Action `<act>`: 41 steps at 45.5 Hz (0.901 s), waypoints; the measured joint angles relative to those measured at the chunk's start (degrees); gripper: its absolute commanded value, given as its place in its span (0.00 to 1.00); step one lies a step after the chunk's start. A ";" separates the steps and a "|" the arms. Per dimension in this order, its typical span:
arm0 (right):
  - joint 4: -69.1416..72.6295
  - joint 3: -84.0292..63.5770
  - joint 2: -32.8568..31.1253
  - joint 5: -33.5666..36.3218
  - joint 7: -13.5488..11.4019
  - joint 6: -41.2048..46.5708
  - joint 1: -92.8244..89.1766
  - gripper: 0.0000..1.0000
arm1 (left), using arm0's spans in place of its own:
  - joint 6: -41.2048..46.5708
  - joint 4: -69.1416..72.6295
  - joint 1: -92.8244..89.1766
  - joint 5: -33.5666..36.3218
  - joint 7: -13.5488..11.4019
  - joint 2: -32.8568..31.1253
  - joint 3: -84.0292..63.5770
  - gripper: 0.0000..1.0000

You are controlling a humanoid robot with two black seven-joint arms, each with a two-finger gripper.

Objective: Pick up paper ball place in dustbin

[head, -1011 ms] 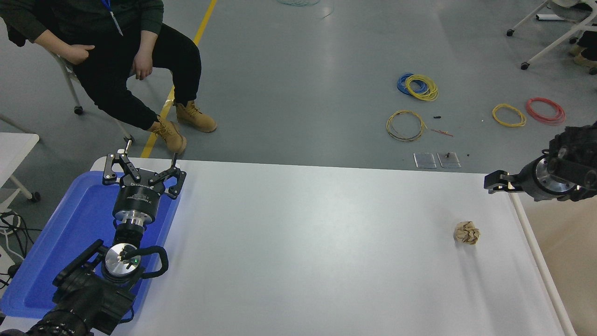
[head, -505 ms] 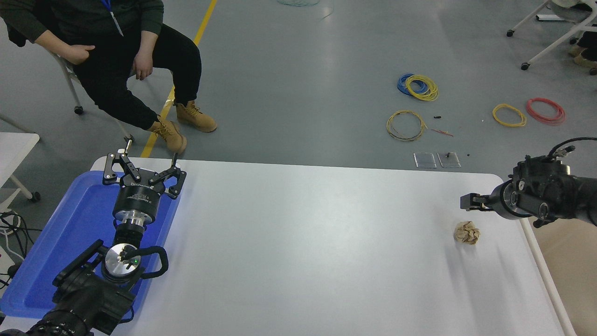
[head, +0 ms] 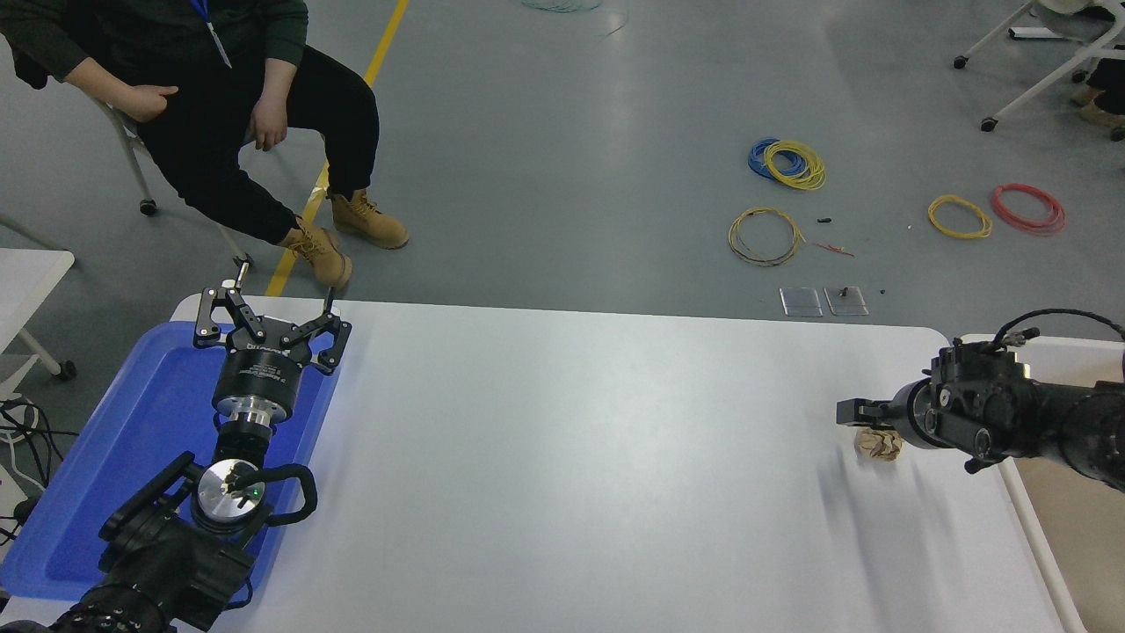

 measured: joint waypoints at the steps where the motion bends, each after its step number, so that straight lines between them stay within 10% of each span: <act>1: -0.04 0.03 0.06 0.00 0.00 -0.38 -0.12 1.00 | 0.00 0.00 0.00 0.00 0.00 0.00 0.00 1.00; 33: -0.16 0.08 0.84 -0.09 0.10 -7.89 -3.65 0.84 | 0.00 0.00 0.00 0.00 0.00 0.02 0.00 1.00; 41: -0.16 0.07 0.99 -0.10 0.67 -8.75 -4.22 0.64 | 0.00 0.00 0.00 0.00 0.00 0.02 0.00 1.00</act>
